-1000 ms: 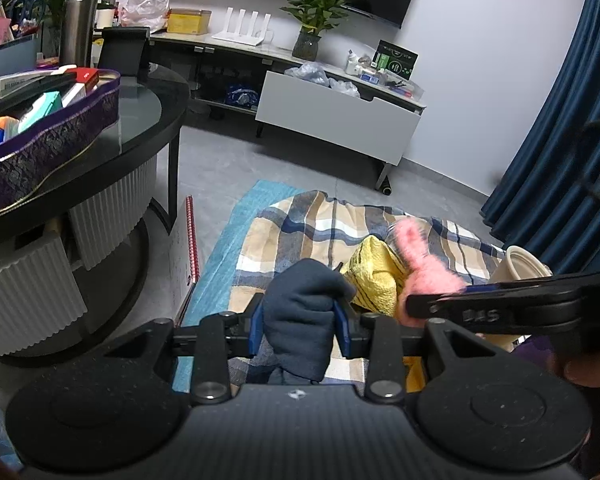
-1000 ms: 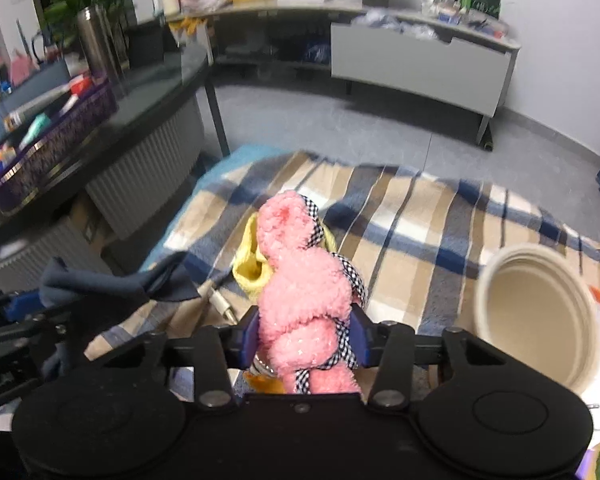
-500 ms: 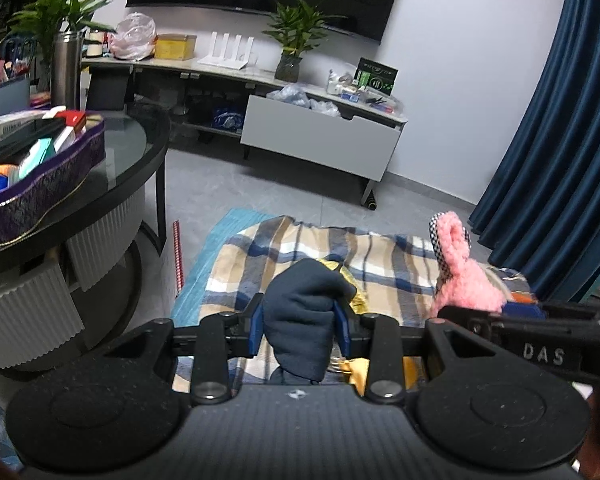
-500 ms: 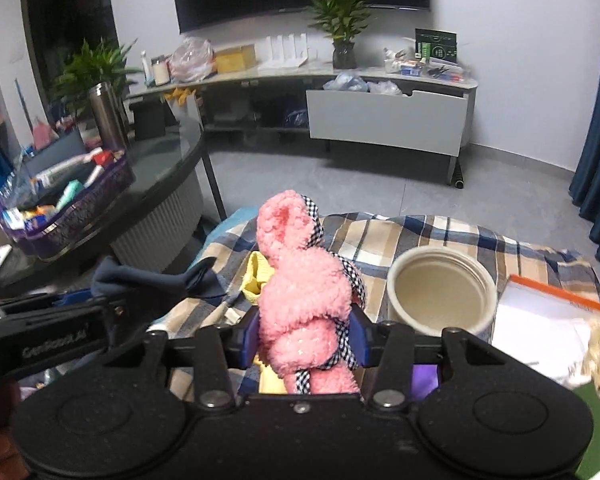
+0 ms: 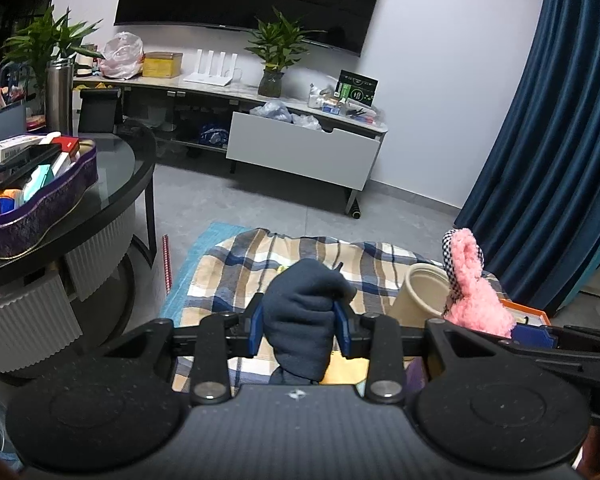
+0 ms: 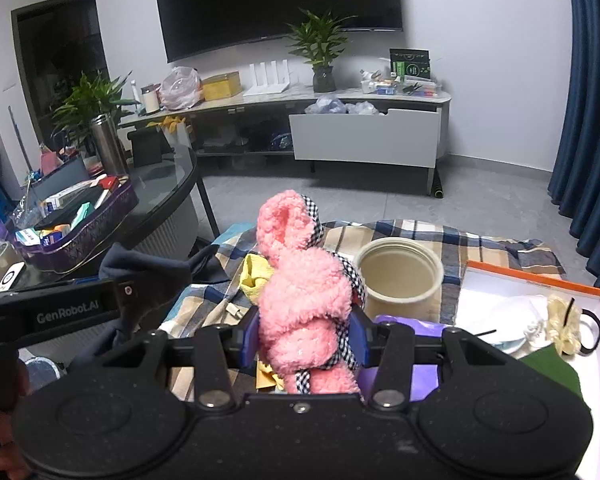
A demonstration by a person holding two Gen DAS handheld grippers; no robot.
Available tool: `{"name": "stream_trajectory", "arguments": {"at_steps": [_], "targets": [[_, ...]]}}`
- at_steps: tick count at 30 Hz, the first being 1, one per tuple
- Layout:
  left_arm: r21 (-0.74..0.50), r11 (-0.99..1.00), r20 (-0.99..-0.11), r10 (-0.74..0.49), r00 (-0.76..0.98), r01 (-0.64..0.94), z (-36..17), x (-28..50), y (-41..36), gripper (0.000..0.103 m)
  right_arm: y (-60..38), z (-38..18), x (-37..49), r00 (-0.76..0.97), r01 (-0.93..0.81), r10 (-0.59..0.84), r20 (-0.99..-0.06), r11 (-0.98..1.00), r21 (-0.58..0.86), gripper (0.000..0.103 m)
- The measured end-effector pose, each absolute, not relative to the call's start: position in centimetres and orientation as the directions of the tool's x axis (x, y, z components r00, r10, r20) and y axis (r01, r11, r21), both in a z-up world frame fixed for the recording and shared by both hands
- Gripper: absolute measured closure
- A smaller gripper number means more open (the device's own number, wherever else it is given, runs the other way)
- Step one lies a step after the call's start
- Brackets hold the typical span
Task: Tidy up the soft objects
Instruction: 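Lift the navy sock with the left tool while the right tool lifts the pink toy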
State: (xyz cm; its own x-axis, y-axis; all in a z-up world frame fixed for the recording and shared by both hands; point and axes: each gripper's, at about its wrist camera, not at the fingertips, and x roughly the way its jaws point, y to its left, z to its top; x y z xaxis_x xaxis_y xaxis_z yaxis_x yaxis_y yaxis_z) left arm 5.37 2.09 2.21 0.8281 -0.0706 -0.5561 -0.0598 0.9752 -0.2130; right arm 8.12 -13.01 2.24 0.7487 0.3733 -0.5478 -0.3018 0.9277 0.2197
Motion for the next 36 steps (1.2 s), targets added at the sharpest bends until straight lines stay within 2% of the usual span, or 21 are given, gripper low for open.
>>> {"name": "stream_trajectory", "arguments": {"at_steps": [36], "targets": [[-0.174, 0.983, -0.561, -0.154, 0.813, 0.066, 2.2, 4.4, -1.9, 0.067, -17.1, 3.0, 4.9, 0.793, -0.233, 0.329, -0.512, 0.942, 0.243, 0.048]]}}
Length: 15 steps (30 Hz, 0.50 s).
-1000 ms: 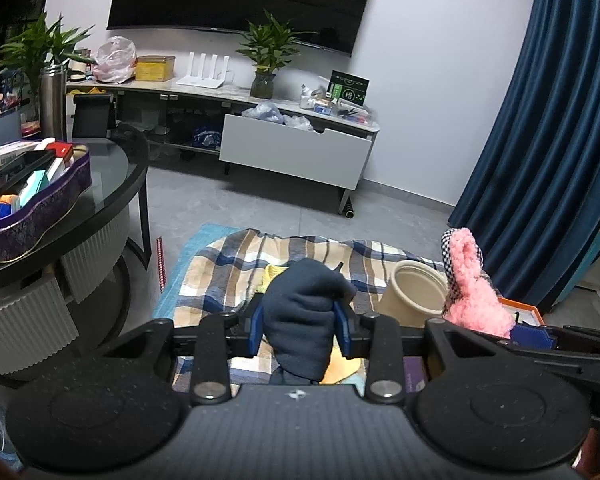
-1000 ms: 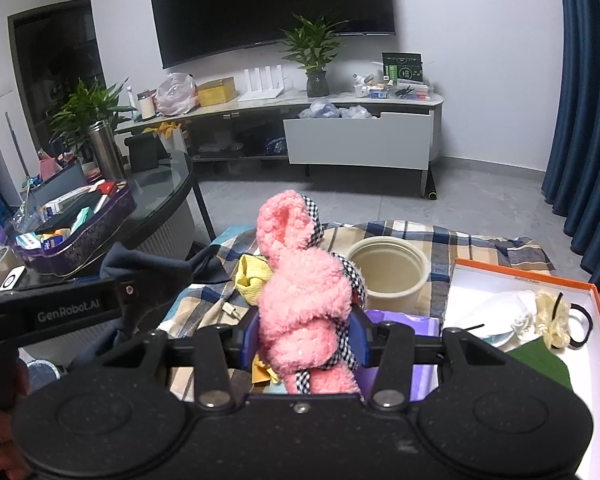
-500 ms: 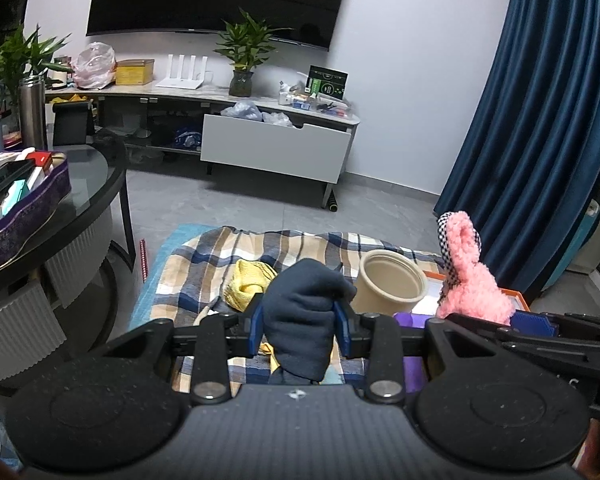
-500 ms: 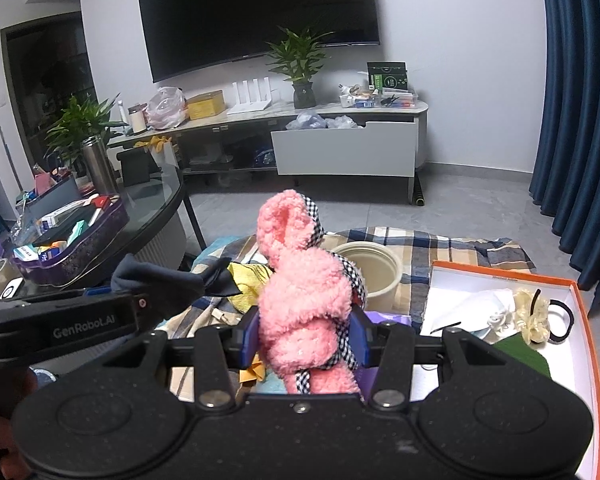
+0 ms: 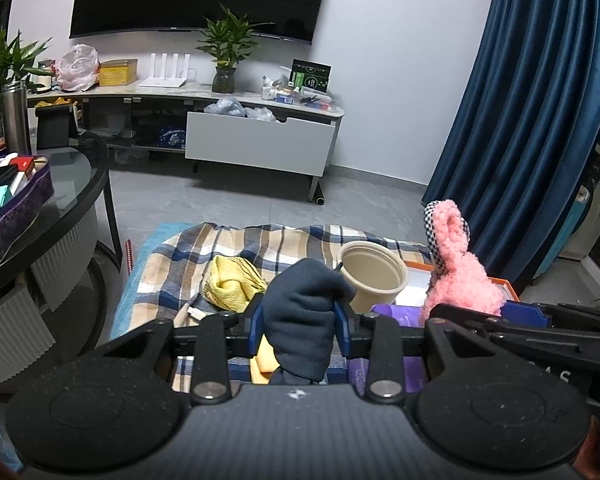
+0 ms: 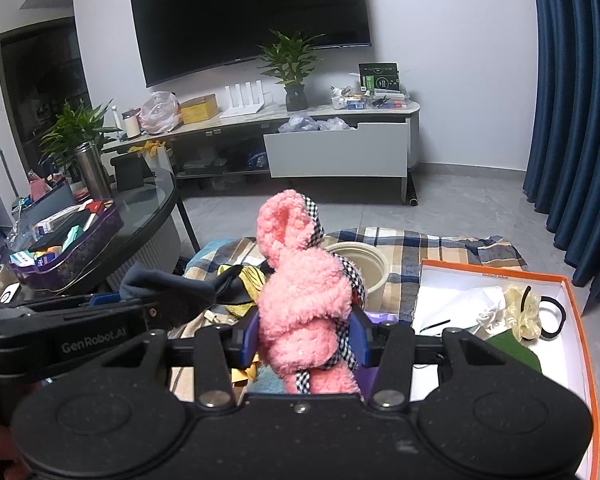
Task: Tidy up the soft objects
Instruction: 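Lift the navy sock with the left tool while the right tool lifts the pink toy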
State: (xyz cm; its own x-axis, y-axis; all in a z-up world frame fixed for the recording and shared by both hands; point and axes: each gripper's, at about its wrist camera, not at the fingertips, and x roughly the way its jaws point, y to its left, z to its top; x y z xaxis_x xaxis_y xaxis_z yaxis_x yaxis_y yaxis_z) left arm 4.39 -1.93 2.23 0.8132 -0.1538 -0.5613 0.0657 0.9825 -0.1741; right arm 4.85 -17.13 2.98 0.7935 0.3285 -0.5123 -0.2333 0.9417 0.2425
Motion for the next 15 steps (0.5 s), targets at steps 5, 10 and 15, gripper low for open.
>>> {"name": "stream_trajectory", "arguments": {"at_steps": [5, 10, 15], "targets": [[-0.177, 0.981, -0.566, -0.168, 0.807, 0.080, 2.1, 4.4, -2.4, 0.067, -17.5, 3.0, 4.8, 0.795, -0.224, 0.326, -0.512, 0.942, 0.251, 0.048], [-0.177, 0.980, -0.569, -0.176, 0.803, 0.090, 2.0, 4.4, -2.9, 0.067, -17.9, 3.0, 4.7, 0.798, -0.215, 0.319, -0.511, 0.943, 0.254, 0.048], [-0.176, 0.979, -0.572, -0.184, 0.799, 0.100, 1.9, 4.6, -3.1, 0.067, -18.3, 3.0, 4.6, 0.802, -0.205, 0.312, -0.510, 0.945, 0.257, 0.048]]}}
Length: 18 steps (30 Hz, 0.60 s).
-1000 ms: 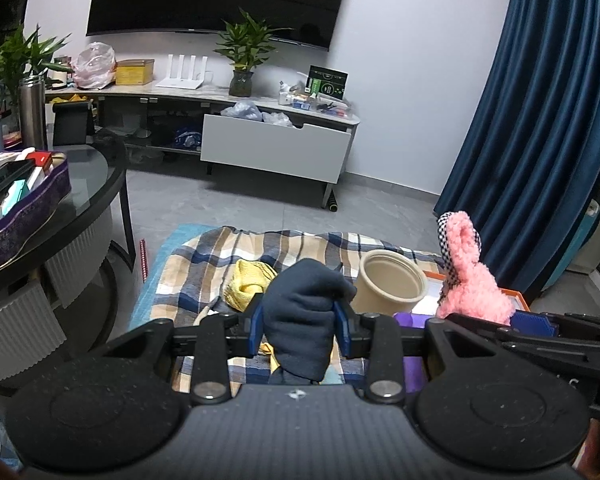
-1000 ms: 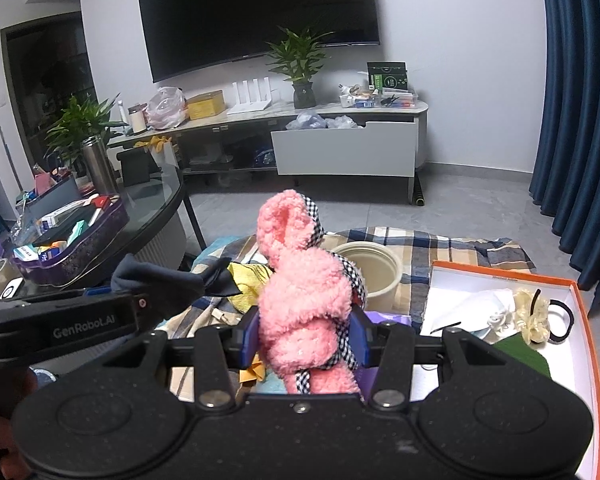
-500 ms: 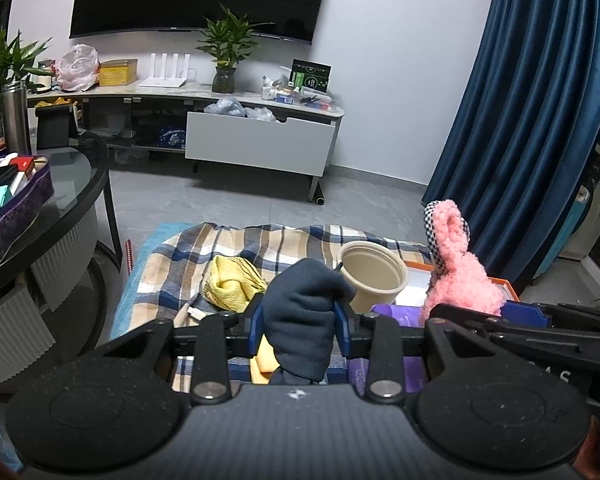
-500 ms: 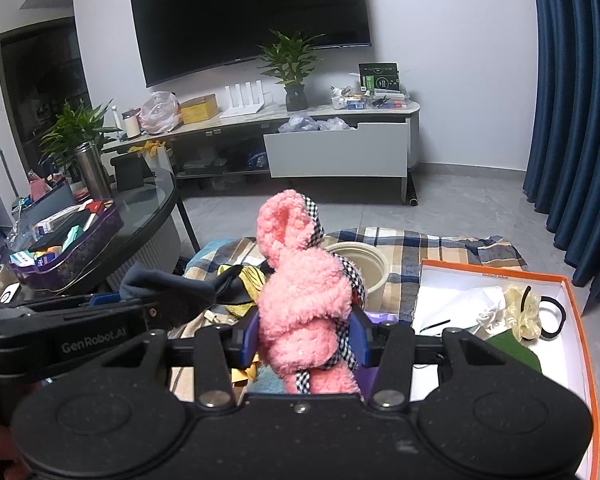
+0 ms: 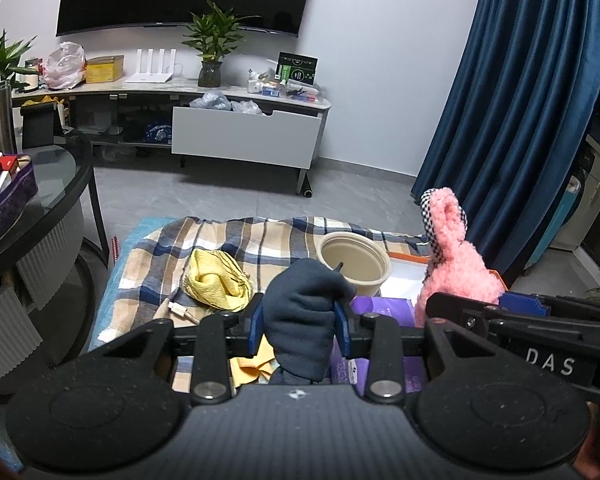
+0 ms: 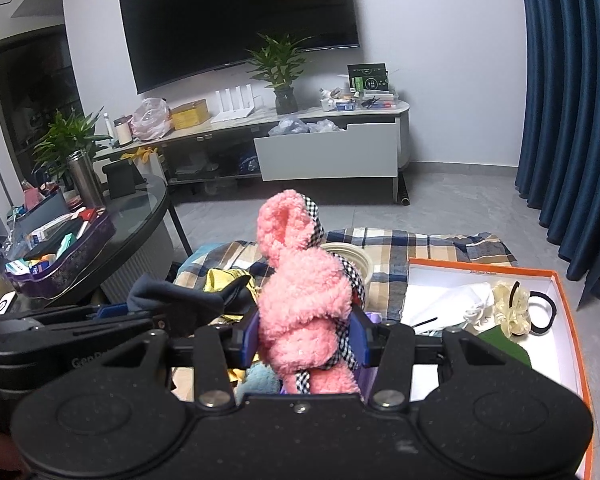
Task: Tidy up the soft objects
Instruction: 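Lift the navy sock with the left tool while the right tool lifts the pink toy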
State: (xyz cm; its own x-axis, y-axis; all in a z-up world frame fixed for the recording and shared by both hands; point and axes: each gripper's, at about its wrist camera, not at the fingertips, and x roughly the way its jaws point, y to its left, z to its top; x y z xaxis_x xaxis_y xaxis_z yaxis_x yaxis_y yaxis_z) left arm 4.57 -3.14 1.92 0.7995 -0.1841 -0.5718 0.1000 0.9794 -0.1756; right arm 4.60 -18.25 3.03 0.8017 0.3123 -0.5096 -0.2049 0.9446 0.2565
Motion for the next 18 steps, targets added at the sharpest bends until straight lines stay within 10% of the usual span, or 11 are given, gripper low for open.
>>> {"name": "stream_trajectory", "arguments": {"at_steps": [18], "targets": [[-0.179, 0.976, -0.572, -0.206, 0.794, 0.124, 2.0, 4.5, -4.3, 0.067, -19.4, 3.0, 4.4, 0.810, -0.175, 0.292, -0.509, 0.948, 0.265, 0.048]]}}
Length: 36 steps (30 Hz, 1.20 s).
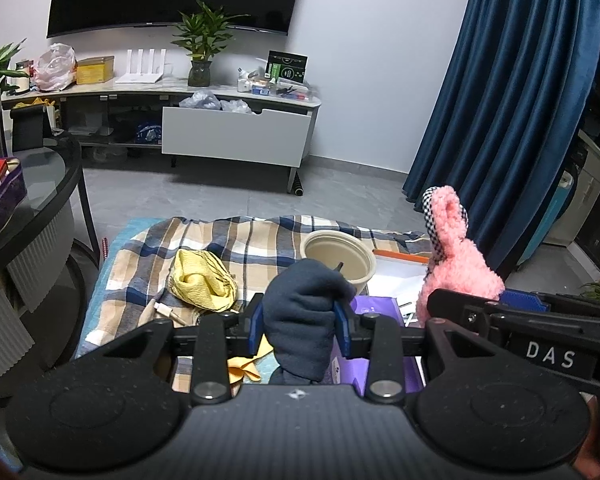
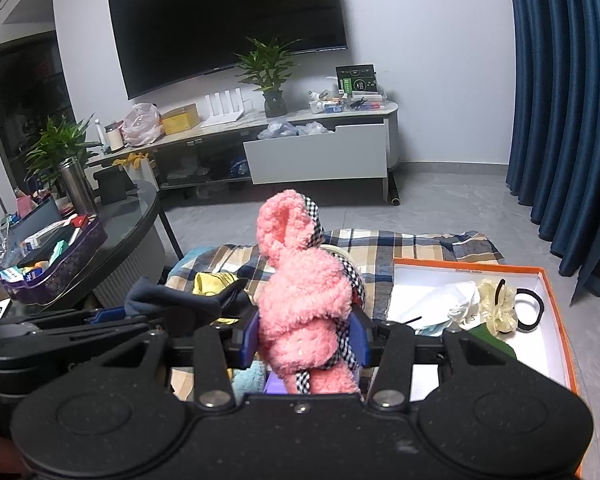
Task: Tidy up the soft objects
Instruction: 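Lift the navy sock with the left tool while the right tool lifts the pink toy, then carry the navy sock and pink toy with both tools over the white box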
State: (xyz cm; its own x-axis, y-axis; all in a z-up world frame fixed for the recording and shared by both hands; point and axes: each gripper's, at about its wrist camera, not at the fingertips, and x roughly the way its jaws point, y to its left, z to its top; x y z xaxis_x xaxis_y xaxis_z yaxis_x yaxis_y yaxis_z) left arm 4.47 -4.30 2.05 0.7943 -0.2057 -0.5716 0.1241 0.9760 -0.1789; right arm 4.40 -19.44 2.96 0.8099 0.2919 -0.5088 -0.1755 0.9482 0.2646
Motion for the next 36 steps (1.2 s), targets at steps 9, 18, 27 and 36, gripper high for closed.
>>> {"name": "stream_trajectory", "arguments": {"at_steps": [9, 18, 27, 36], "targets": [[-0.174, 0.974, -0.569, -0.220, 0.792, 0.145, 2.2, 4.5, -5.2, 0.067, -20.3, 2.9, 4.2, 0.814, -0.153, 0.277, -0.510, 0.950, 0.271, 0.048], [-0.167, 0.972, -0.569, -0.232, 0.789, 0.165, 2.2, 4.7, -6.3, 0.067, -21.5, 2.7, 4.0, 0.818, -0.134, 0.264, -0.511, 0.951, 0.277, 0.048], [-0.166, 0.969, -0.569, -0.247, 0.784, 0.185, 2.1, 4.6, -7.2, 0.067, -22.6, 2.7, 3.7, 0.824, -0.113, 0.248, -0.510, 0.953, 0.281, 0.048], [-0.161, 0.966, -0.570, -0.260, 0.779, 0.204, 2.0, 4.8, -8.1, 0.067, -23.8, 2.6, 3.4, 0.830, -0.090, 0.232, -0.508, 0.953, 0.288, 0.048]]}}
